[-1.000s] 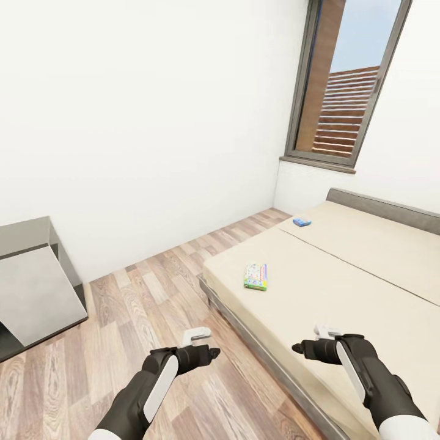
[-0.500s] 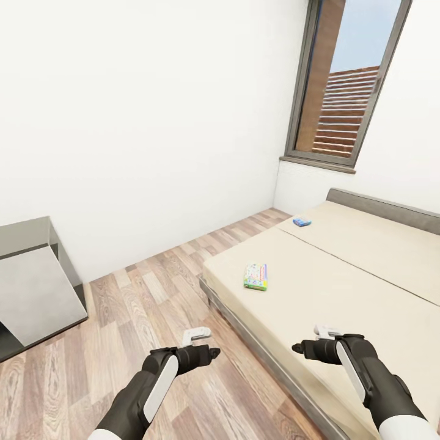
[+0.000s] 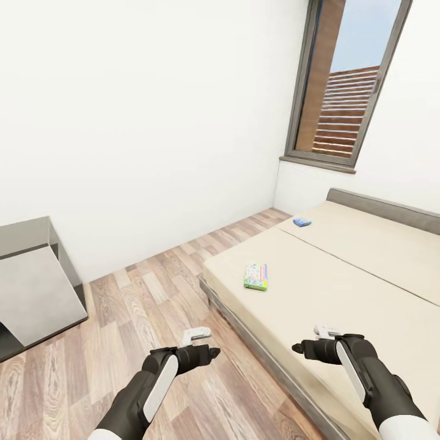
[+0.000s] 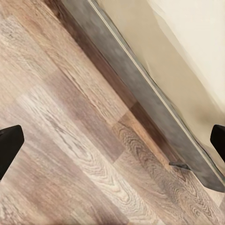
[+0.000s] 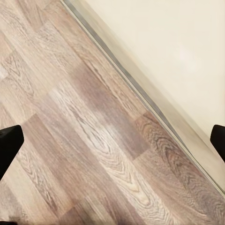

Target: Put all the toys in the child's room - the three board games (two on the bed and one on the table), the two jigsaw puzzles on the table, and the tennis ball on the table - inside the toy box on the table in the child's room.

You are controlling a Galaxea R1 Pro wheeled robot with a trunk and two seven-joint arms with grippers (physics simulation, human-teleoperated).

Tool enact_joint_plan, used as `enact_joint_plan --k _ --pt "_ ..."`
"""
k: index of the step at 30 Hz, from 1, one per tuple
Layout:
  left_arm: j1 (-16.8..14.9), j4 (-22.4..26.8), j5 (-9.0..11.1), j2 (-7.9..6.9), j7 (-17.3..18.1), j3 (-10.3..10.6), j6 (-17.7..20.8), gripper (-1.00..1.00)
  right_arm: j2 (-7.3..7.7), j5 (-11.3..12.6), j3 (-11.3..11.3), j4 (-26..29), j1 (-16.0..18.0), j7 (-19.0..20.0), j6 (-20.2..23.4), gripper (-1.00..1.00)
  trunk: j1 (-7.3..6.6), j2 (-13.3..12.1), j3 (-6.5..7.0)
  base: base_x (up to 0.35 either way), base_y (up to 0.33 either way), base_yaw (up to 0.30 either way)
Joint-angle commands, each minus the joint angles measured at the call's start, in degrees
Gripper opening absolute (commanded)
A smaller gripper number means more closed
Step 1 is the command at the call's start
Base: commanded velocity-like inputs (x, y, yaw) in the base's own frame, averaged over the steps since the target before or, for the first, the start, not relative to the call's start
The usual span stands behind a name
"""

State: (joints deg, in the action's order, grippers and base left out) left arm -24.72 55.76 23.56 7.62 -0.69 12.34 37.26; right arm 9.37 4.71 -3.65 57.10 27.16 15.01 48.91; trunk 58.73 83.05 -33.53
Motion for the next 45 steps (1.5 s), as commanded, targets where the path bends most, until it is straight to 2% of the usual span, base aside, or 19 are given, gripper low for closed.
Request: enact_joint_plan --k 1,6,22,23,39,45 --pt "-0.2 0.1 0.2 0.04 -0.1 0.0 0.3 1.00 0.03 0.4 0.0 -0.2 0.0 -0.1 0.3 1.00 0.00 0.0 -0.06 0.054 0.029 0.000" --pt "0.3 0.0 1.8 -0.90 -0.4 0.2 0.2 1.00 0.08 0.0 1.0 -0.6 0.0 0.1 0.2 1.00 0.00 0.0 -0.06 0.149 0.077 0.000" --pt "1.0 0.0 6.9 -1.76 -0.7 0.1 0.0 1.00 0.12 -0.3 1.7 -0.9 0.0 0.2 0.1 1.00 0.00 0.0 -0.06 0.256 0.145 0.000" --pt "1.0 0.0 9.2 -1.81 -0.6 0.1 0.0 1.00 0.12 -0.3 1.7 -0.9 0.0 0.2 0.1 1.00 0.00 0.0 -0.06 0.284 0.190 0.000" --pt "1.3 0.0 9.4 -2.05 -0.9 0.1 -0.1 1.00 0.12 -0.4 1.9 -0.9 0.0 0.2 0.1 1.00 0.00 0.0 -0.06 0.289 0.214 0.000" --pt "1.4 -0.1 9.4 -2.07 -1.1 0.2 -0.2 1.00 0.12 -0.4 2.9 -0.9 0.0 0.2 0.1 1.00 0.00 0.0 -0.06 0.290 0.230 0.000"
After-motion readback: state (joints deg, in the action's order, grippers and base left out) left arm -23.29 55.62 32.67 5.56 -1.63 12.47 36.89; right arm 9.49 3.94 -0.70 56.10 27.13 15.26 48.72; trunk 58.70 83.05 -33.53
